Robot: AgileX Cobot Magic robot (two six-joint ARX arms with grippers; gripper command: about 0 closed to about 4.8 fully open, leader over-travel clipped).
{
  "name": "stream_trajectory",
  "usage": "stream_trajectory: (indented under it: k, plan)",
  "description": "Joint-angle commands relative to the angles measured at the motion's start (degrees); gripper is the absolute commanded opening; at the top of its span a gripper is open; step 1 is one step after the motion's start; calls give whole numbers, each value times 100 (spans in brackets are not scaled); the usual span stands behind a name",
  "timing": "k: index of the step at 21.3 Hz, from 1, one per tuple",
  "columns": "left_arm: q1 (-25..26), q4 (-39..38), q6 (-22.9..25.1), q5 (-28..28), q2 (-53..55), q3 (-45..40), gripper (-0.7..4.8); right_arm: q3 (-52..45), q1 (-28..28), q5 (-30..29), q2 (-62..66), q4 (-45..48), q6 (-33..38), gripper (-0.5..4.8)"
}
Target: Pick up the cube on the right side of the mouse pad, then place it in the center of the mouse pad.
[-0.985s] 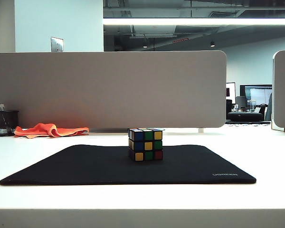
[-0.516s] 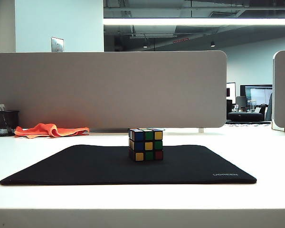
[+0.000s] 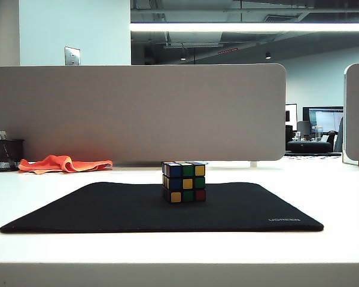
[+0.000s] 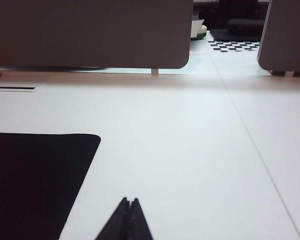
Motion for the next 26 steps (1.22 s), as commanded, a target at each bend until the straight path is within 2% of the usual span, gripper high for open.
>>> stream_trajectory:
  k: [1, 10, 26]
  plan:
    - [9, 540, 42, -24, 2, 22, -6, -103, 7, -118, -2, 232, -42, 22]
    - [7, 538, 173, -24, -22, 22, -6, -481, 9, -138, 0, 452, -39, 22]
    - [9, 522, 168, -22, -118, 22, -6, -479, 7, -111, 2, 297, -39, 22]
